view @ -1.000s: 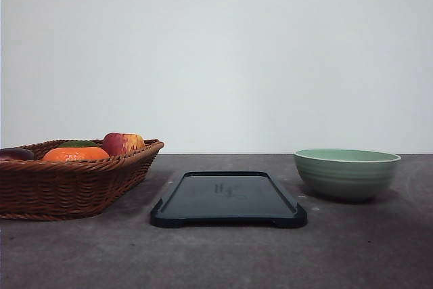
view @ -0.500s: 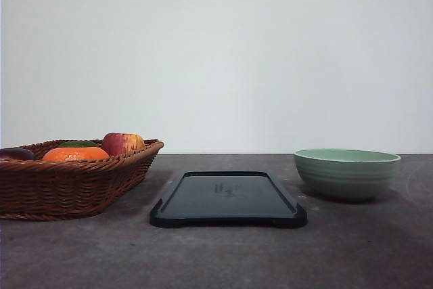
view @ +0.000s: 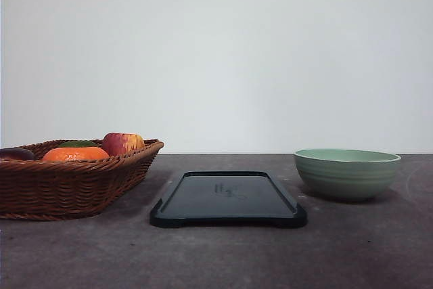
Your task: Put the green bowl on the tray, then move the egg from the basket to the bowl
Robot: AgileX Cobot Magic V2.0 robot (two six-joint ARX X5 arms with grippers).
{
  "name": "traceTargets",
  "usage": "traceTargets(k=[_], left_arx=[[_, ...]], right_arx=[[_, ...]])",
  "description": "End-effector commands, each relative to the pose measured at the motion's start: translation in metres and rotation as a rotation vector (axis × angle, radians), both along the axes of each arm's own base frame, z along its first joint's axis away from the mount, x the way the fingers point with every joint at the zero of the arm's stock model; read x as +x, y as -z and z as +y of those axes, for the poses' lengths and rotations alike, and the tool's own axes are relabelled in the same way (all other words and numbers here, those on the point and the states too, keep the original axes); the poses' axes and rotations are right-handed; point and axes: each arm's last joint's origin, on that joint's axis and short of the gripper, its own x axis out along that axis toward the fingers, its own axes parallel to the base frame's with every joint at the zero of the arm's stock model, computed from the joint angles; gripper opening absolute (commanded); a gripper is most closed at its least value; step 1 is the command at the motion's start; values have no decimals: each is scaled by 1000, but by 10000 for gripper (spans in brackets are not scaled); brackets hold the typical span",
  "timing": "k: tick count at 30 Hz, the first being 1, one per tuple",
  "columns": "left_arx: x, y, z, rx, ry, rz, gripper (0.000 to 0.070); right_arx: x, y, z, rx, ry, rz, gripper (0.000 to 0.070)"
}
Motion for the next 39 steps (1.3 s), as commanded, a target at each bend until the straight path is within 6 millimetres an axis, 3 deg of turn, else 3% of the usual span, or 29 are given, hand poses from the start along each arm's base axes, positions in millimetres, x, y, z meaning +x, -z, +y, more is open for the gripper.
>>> traceTargets(k=[1,15,21,27,30,31,33,39], left_arx=[[9,-8,-1,26,36,17,0],[91,-17,-14,12,254,384,0],[113,-20,-25,76,323,482,0],[119,-23,-32,110,361,467,7],[119,-23,-33,112,364,467,252],[119,-23,-33,112,364,470,327],[119,-23,-33,111,364,472,387],[119,-23,-33,111,364,474,387]], right_arx=[[9,-5,2,-7,-35,38,6],[77,-6,10,-43,-155,400,6],[91,-6,11,-61,-167,462,6],[91,-7,11,-75,-174,461,42],[90,-6,11,-77,-172,466,319],[90,-6,11,-77,-172,471,346],[89,-6,11,-76,-172,485,358],[93,-21,10,-73,-167,486,309]])
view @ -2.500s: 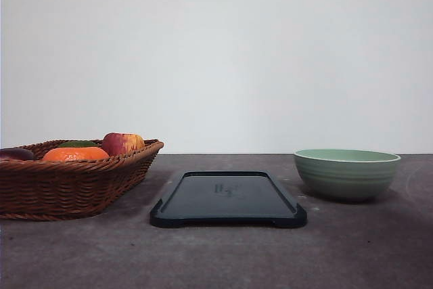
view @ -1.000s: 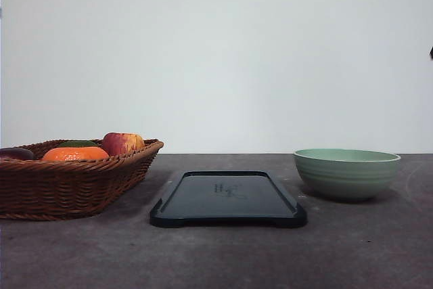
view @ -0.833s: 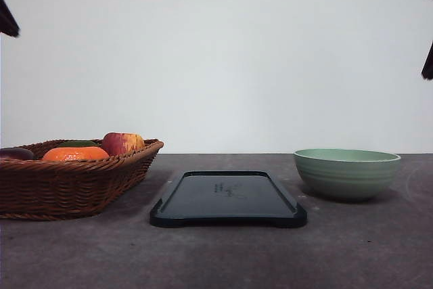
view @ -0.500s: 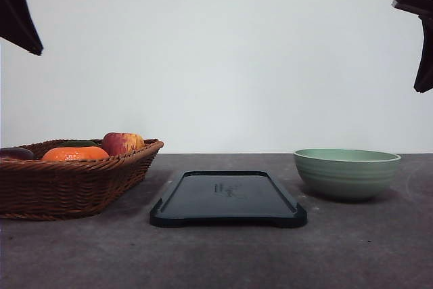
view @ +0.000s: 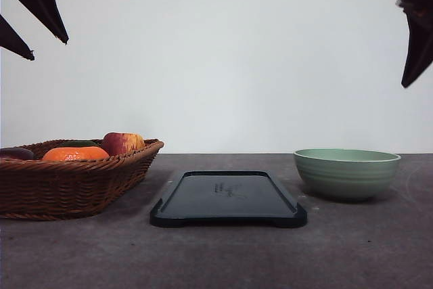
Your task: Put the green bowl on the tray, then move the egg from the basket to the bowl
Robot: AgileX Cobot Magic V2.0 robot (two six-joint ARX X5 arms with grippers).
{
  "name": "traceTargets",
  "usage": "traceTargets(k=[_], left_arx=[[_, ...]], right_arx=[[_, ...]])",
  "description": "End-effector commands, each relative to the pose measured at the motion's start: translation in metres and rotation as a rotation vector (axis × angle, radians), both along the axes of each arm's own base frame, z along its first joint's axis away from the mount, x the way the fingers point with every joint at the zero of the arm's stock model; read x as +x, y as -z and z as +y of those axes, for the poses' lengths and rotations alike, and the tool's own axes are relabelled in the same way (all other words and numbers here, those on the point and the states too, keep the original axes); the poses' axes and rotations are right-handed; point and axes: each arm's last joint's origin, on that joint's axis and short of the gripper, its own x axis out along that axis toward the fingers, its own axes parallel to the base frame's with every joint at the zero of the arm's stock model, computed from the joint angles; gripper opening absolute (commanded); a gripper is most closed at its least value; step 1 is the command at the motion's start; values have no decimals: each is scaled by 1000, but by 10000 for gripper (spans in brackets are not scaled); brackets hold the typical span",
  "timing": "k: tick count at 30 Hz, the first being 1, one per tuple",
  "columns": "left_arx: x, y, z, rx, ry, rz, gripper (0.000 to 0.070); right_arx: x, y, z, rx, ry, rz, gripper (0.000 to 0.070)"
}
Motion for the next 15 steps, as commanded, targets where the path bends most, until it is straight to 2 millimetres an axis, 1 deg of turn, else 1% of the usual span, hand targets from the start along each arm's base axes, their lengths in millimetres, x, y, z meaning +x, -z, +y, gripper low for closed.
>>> traceTargets(k=[1,5,9,12,15], left_arx=[[2,-6,-1,4,14,-21,387],[2,-5,-1,5,15,-17,387],[2,-6,-1,5,15,-18,387],[2,-5,-1,4,14,-16,387],[2,-5,-1,4,14,-17,387]], right_arx=[[8,-10,0,-3,0,-8,307],[25,-22,0,-30,-20,90,306],[49,-28,2,-70,-64,207,306],[71,-26,3,-91,-93,277,306],[92,-18,4,-114,-95,327,305]])
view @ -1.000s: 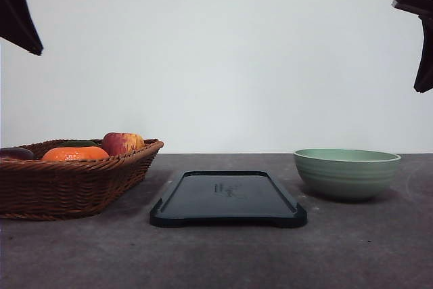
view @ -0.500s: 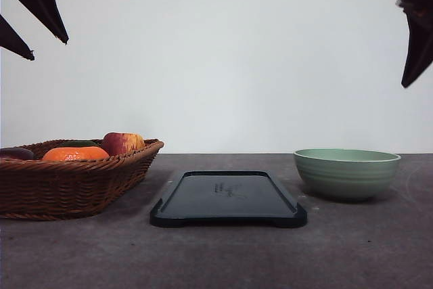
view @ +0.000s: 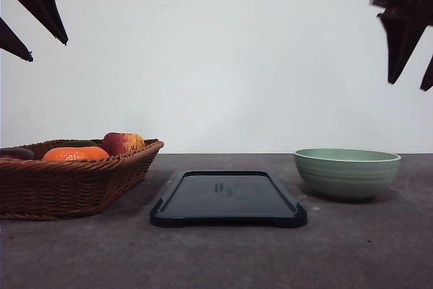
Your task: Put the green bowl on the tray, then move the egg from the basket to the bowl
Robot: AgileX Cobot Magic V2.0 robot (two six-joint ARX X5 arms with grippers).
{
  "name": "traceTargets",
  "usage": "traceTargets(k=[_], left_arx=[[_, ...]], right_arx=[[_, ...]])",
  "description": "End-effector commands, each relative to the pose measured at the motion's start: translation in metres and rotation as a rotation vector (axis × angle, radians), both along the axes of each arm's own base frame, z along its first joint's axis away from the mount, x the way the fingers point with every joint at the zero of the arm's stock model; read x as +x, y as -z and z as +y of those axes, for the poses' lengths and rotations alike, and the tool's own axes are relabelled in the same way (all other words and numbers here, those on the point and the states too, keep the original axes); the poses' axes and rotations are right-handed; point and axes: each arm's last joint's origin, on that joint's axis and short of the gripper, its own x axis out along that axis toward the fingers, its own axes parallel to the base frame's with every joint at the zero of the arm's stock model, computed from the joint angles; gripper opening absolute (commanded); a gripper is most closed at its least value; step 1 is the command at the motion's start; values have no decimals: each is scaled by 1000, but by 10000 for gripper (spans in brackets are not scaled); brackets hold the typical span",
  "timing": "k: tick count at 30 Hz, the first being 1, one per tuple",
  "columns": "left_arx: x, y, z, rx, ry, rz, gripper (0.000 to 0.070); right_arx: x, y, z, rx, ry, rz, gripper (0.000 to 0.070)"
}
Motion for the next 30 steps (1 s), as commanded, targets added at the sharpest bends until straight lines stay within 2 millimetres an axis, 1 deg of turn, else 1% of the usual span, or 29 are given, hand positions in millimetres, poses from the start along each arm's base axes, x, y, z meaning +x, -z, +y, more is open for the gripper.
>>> traceTargets(k=[1,3,6,9,13,15,18,21,22,26,30], left_arx=[[3,-6,-1,3,14,-27,387],[3,-6,-1,3,14,-28,387],[3,-6,-1,3,14,-28,387],[3,-6,-1,3,14,-28,387],[3,-6,-1,3,14,-29,387],[3,-6,-1,3,14,-30,387],[3,-6,-1,3,14,-29,387],[3,-6,-1,3,14,-28,387],[3,-6,-1,3,14,-28,387],[3,-6,-1,3,14,-29,387],[3,-6,-1,3,14,-29,387]], right_arx=[[16,8,1,-36,-20,21,305],[27,18,1,-69,-21,48,305],[42,38,2,-80,-22,101,305],[52,58,2,-82,-26,148,305],[61,77,4,-81,-32,186,304],[65,86,6,-83,-36,196,268],[68,95,7,-84,-39,217,126],[69,99,9,-89,-42,227,11],[69,99,9,-92,-41,226,0],[68,93,10,-96,-42,245,0],[69,73,16,-99,-60,259,0]])
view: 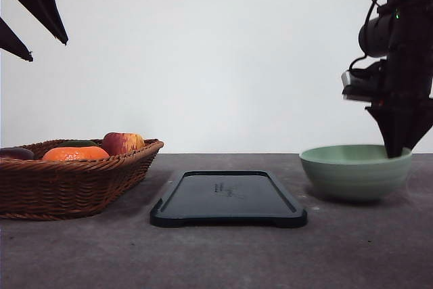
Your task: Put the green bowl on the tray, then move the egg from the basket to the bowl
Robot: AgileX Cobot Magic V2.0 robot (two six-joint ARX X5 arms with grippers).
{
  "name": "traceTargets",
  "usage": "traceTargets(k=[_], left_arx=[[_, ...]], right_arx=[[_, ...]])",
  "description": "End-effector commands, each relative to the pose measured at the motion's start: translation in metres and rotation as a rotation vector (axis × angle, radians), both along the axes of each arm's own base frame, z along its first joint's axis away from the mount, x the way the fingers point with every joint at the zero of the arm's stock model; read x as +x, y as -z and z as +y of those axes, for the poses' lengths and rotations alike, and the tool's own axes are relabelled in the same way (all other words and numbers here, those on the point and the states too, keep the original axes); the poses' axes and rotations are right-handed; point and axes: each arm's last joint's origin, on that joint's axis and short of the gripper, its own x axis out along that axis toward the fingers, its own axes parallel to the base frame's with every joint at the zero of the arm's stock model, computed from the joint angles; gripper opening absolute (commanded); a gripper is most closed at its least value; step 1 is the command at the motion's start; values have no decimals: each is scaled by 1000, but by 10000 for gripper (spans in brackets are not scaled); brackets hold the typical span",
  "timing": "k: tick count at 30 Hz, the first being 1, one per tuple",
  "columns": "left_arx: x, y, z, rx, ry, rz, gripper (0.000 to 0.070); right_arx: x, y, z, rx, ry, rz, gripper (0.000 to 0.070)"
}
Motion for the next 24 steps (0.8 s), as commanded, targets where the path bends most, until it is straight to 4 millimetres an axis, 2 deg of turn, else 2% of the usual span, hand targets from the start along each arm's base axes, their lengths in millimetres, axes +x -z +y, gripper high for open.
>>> traceTargets(k=[1,5,8,12,14,18,24], left_arx=[[3,-6,-1,3,14,-28,387],[3,-6,-1,3,15,-28,387],[3,-6,-1,3,14,-28,387],[3,-6,-1,3,15,-27,386],[3,-6,-1,3,15,-28,386],[3,-7,-1,2,14,-34,386],[3,-7,-1,3,14,-34,386]], right_arx=[[7,-11,6,1,-23,-17,0],[9,-41,26,16,-75,-64,0],[10,-61,50,31,-130,-133,0],[7,-74,84,58,-187,-201,0],[6,-73,101,83,-212,-214,0],[7,-59,129,123,-247,-197,0],[14,-30,154,126,-271,-170,0]])
